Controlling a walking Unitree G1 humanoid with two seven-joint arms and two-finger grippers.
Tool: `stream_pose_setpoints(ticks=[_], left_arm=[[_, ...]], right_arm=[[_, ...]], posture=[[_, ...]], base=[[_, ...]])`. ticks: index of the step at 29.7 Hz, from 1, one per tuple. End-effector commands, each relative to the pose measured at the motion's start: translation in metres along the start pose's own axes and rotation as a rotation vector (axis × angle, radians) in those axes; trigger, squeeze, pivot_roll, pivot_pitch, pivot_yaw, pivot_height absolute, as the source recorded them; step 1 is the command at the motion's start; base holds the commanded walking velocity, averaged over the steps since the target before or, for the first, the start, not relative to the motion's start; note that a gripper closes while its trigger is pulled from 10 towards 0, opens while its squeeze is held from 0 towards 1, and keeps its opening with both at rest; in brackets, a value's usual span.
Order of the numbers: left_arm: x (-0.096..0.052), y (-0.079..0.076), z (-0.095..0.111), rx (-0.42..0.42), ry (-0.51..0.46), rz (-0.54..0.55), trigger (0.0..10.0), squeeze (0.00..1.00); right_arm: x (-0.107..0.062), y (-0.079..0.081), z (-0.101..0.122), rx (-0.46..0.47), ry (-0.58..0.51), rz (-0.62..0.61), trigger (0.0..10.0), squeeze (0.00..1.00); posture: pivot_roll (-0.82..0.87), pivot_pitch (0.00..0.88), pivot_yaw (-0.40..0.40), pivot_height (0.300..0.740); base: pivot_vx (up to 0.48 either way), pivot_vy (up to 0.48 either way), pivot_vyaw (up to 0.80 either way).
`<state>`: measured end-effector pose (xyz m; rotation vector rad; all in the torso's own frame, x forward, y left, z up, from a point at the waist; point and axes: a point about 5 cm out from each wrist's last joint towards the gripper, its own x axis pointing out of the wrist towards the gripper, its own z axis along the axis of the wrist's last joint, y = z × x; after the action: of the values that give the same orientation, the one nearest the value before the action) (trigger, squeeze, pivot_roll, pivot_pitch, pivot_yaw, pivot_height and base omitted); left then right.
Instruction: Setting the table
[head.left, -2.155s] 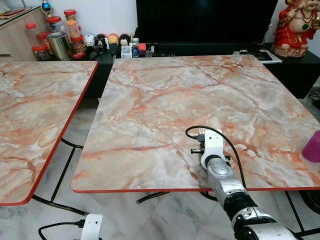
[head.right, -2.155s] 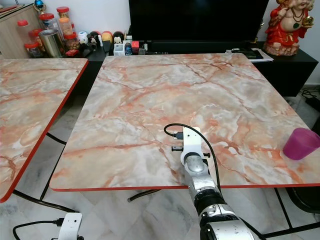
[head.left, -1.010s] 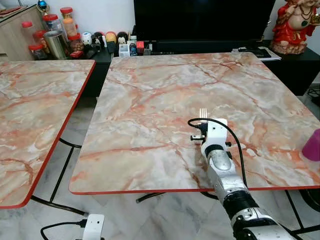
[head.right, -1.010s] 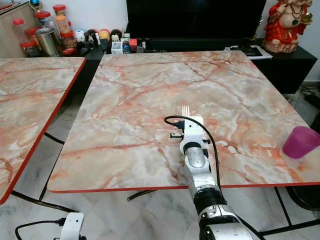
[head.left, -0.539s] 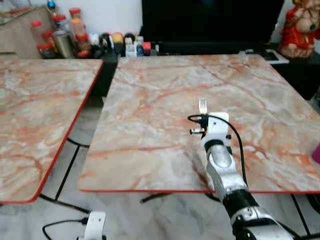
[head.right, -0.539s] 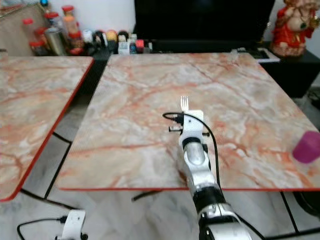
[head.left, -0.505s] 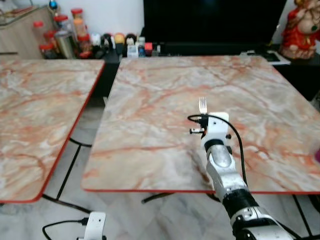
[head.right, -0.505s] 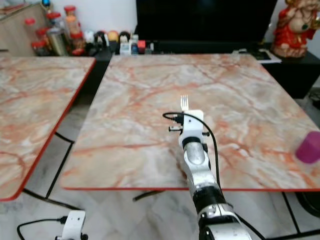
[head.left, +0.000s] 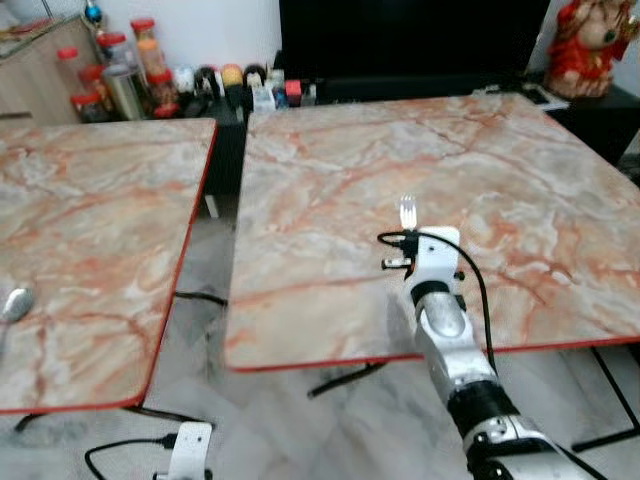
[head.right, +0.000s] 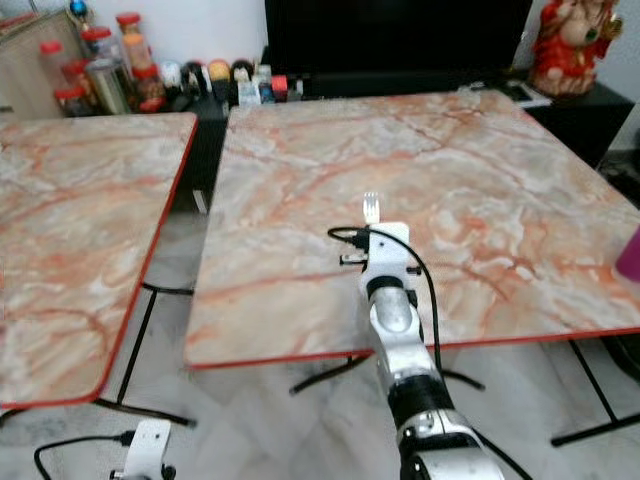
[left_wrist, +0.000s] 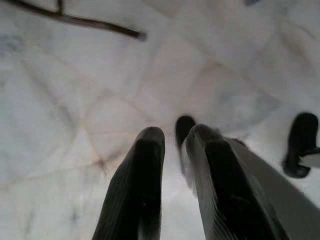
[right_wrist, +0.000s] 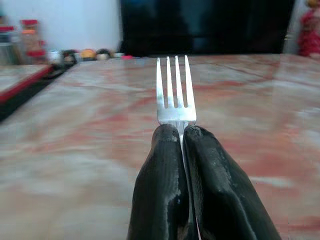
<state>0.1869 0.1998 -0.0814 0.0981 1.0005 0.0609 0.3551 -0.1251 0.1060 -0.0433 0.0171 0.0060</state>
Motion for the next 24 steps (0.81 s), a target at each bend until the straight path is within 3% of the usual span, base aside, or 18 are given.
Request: stream_pose_setpoints(ticks=[1, 24], left_arm=[[-0.0006, 0.0051, -0.0045, -0.003, 0.018, 0.021, 10.0, 0.00], [-0.0006, 0.0060, -0.0036, 0.000, 0.016, 0.026, 10.0, 0.00]], right_arm=[[0.0027, 0.0087, 0.0103, 0.002, -0.041, 0.027, 10.0, 0.00], [0.0012, 0.0128, 0.0076, 0.007, -0.035, 0.038, 10.0, 0.00]], posture=[[-0.03, 0.000, 0.020, 0.740], [-0.03, 0.000, 0.021, 0.740]], base=[[0.000, 0.480, 0.00], [0.000, 0.480, 0.00]])
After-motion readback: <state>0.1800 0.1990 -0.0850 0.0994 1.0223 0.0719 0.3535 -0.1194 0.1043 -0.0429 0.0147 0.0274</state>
